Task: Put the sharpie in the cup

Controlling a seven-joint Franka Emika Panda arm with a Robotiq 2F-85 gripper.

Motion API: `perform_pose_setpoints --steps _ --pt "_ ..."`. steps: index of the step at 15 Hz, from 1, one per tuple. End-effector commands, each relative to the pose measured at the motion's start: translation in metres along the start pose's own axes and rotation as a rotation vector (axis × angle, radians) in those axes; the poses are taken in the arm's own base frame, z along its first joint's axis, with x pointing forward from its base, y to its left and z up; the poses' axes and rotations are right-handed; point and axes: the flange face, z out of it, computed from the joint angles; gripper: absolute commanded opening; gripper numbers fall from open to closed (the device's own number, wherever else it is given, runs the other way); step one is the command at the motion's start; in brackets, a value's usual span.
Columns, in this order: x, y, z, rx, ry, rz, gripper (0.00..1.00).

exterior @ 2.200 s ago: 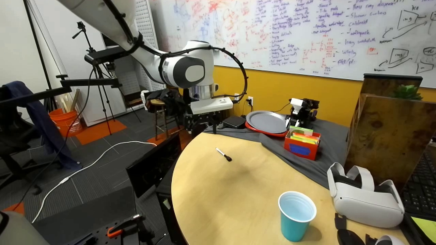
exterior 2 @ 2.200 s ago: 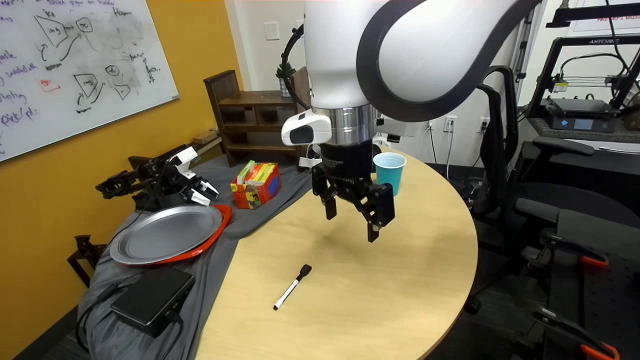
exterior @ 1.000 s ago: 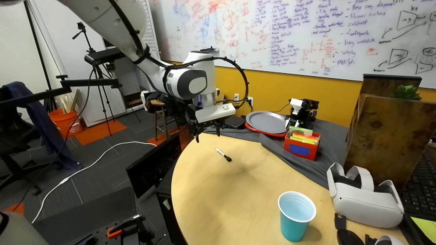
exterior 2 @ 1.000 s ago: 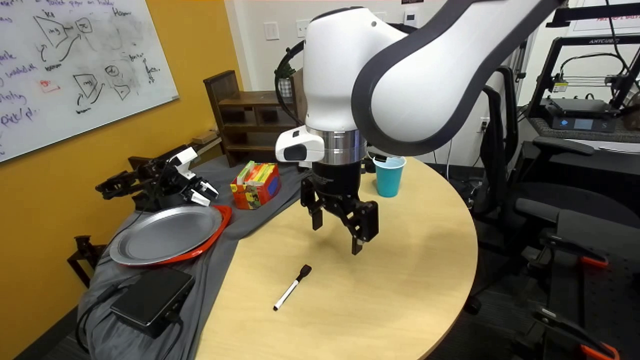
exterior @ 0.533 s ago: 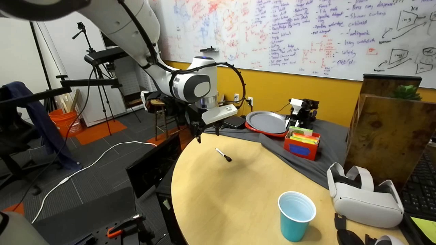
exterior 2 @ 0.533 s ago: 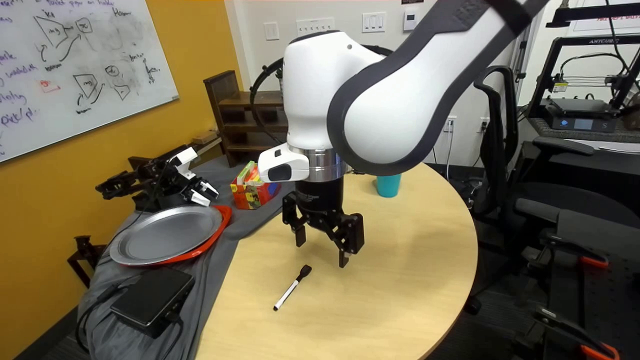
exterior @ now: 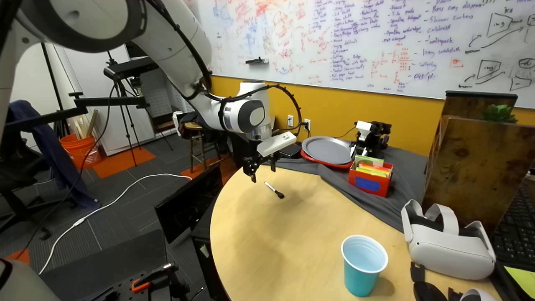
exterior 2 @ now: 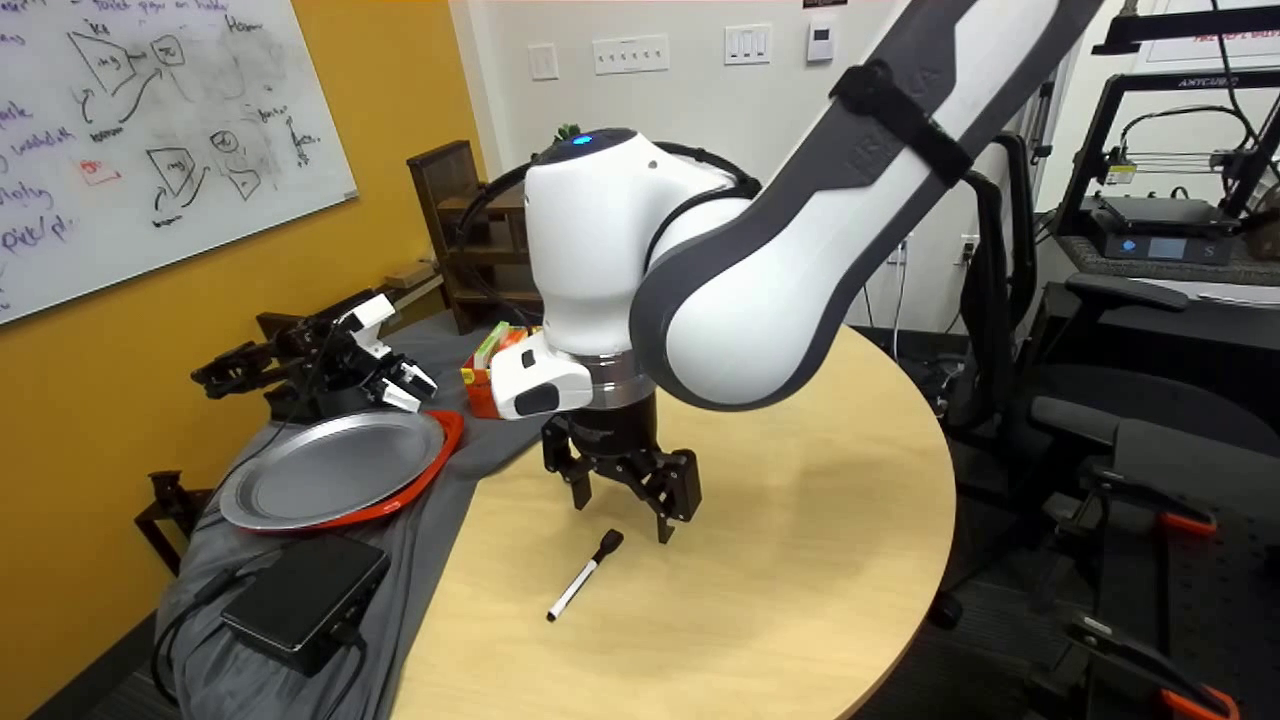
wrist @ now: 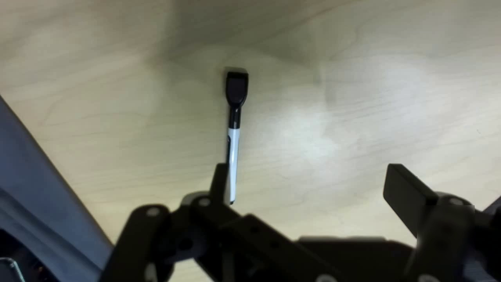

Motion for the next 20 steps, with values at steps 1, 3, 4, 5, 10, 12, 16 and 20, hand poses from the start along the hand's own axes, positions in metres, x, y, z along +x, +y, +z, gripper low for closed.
perform_pose_setpoints --steps 1,3,4,5,10,12,16,20 --pt "0.006 0.012 0.013 -0.041 -0.04 0.019 1.0" --pt "0.011 0.012 0.02 -0.052 -0.051 0.042 1.0" --pt "0.013 0.012 0.023 -0.058 -0.054 0.056 1.0" --pt "0.015 0.012 0.025 -0.063 -0.055 0.064 1.0" --pt "0.019 0.009 0.038 -0.071 -0.053 0.113 1.0" --pt "0.018 0.009 0.044 -0.067 -0.045 0.122 1.0" --pt "0.014 0.011 0.053 -0.076 -0.028 0.124 1.0" --pt "0.009 0.017 0.063 -0.103 -0.005 0.127 1.0"
